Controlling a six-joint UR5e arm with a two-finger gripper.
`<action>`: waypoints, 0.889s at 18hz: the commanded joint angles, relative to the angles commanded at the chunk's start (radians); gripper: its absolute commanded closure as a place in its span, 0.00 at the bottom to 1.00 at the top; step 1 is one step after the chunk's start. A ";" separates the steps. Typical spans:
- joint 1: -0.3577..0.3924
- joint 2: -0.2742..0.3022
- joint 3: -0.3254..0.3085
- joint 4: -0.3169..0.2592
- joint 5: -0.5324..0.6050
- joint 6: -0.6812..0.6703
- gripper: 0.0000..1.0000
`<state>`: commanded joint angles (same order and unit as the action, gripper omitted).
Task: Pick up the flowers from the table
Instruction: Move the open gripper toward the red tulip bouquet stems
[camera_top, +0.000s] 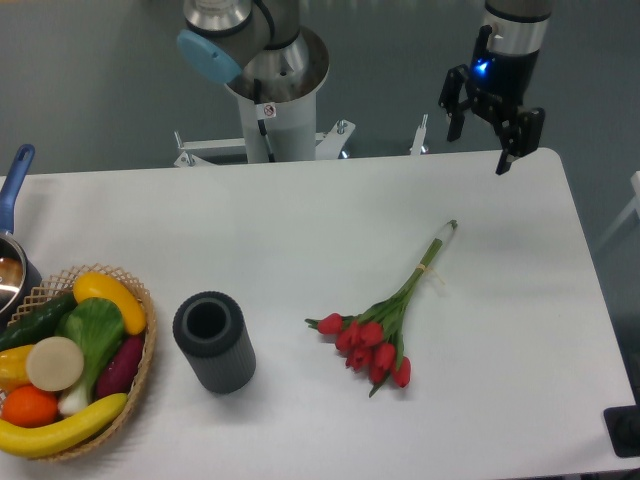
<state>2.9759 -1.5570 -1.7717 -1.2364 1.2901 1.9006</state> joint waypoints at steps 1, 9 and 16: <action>0.000 -0.002 -0.002 0.002 0.000 0.002 0.00; -0.017 -0.002 -0.003 0.003 0.005 -0.014 0.00; -0.060 -0.018 -0.025 0.026 0.006 -0.189 0.00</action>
<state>2.9162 -1.5754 -1.7963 -1.2103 1.2962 1.7121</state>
